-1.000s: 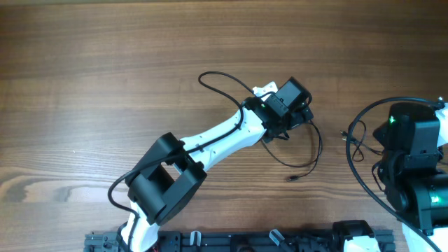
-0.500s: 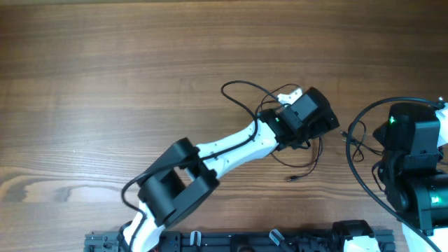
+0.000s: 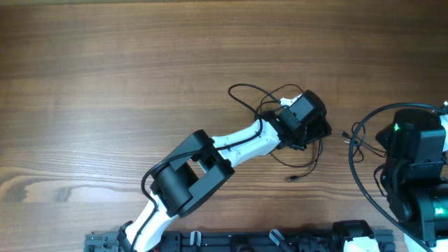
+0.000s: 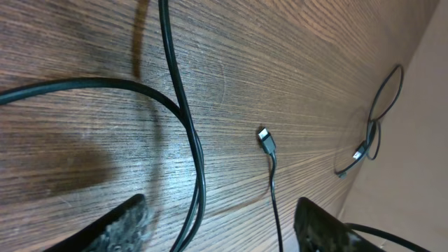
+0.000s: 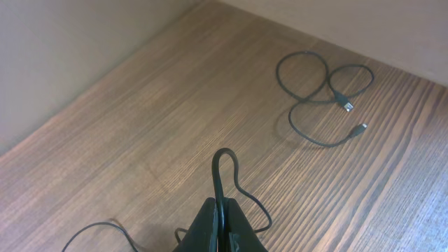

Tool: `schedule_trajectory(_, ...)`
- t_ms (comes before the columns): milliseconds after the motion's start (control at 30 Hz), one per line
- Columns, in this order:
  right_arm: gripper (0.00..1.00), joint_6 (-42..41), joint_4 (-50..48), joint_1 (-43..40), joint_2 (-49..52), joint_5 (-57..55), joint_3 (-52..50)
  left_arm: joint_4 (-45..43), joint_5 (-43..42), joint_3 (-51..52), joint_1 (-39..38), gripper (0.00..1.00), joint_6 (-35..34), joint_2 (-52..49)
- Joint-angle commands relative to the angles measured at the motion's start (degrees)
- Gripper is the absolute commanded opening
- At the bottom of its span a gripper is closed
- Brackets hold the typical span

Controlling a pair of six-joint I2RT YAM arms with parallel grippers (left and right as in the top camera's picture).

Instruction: Untangle cables

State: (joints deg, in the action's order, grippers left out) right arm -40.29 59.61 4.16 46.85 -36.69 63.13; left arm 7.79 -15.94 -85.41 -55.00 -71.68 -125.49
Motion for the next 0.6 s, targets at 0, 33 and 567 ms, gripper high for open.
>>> schedule_trajectory(0,0.05,-0.2,0.0,-0.3,-0.6,-0.6,0.0,-1.1,0.8,-0.1,-0.1,0.66,2.0,-2.4)
schedule_trajectory(33,0.05,-0.2,0.1,-0.3,-0.6,-0.6,0.0,-1.7,0.8,-0.1,-0.1,0.65,2.0,-3.0)
schedule_trajectory(567,0.06,-0.2,0.5,-0.3,-0.6,4.8,0.0,-6.5,5.2,-0.2,0.2,0.04,4.4,-5.6)
